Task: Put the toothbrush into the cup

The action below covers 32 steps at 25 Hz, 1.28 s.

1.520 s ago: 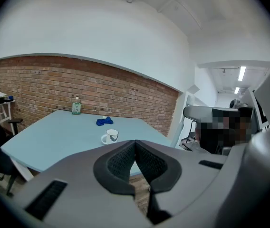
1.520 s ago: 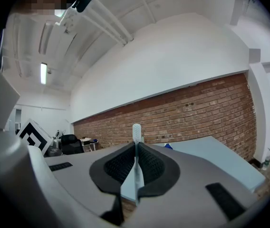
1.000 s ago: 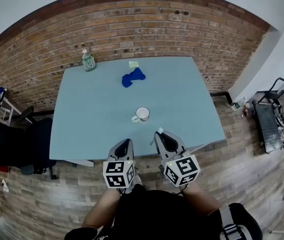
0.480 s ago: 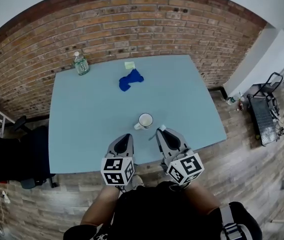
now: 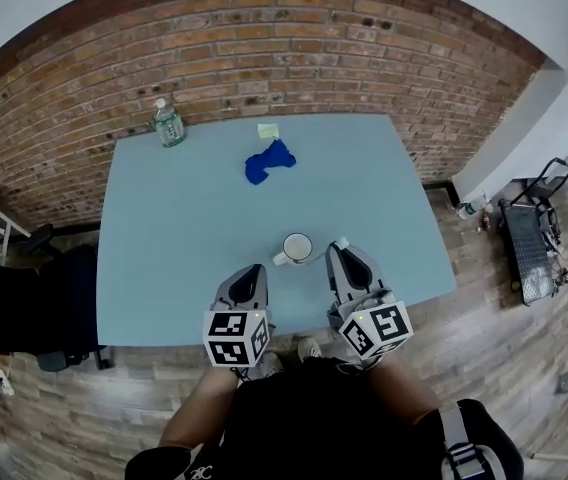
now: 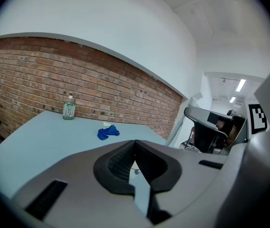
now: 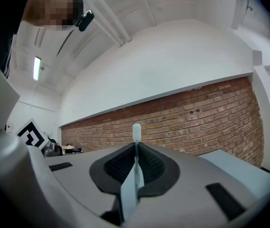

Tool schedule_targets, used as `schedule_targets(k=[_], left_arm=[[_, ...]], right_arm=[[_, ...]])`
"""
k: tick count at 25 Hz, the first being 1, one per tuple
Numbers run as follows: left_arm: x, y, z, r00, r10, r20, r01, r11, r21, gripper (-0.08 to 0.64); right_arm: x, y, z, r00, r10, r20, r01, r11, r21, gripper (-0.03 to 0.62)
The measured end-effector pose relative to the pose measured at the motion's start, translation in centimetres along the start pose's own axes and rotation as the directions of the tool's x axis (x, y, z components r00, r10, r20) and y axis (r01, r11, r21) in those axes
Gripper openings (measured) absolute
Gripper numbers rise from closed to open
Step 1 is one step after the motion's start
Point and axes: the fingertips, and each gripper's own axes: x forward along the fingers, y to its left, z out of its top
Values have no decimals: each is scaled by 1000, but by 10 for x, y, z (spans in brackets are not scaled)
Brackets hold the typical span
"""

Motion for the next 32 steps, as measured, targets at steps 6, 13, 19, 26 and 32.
schedule_targets(k=[6,13,19,26,32], left_arm=[[12,3,8,999,47,5,-47,999,4,8],[26,-6,8,995,98,-6,-98,995,12,8],[29,-16,7,992,122,-7,-122,992,14,8],[23,-13,1,985,173,-23,-173,985,4,8],[14,-9,-4,976,217,-34,-217,976,-3,8]], right_arm=[[21,-16,-7,999,21,-38,-21,1000,3,37],[37,-27,-28,990,107,-96,-105,994,25,37],[46,-33,-43,985,130,-110,-129,992,12,37],[61,-41,-79,977,126,-170,-125,992,16,37],[69,-53,-109,969,118,-216,-106,992,66,37]])
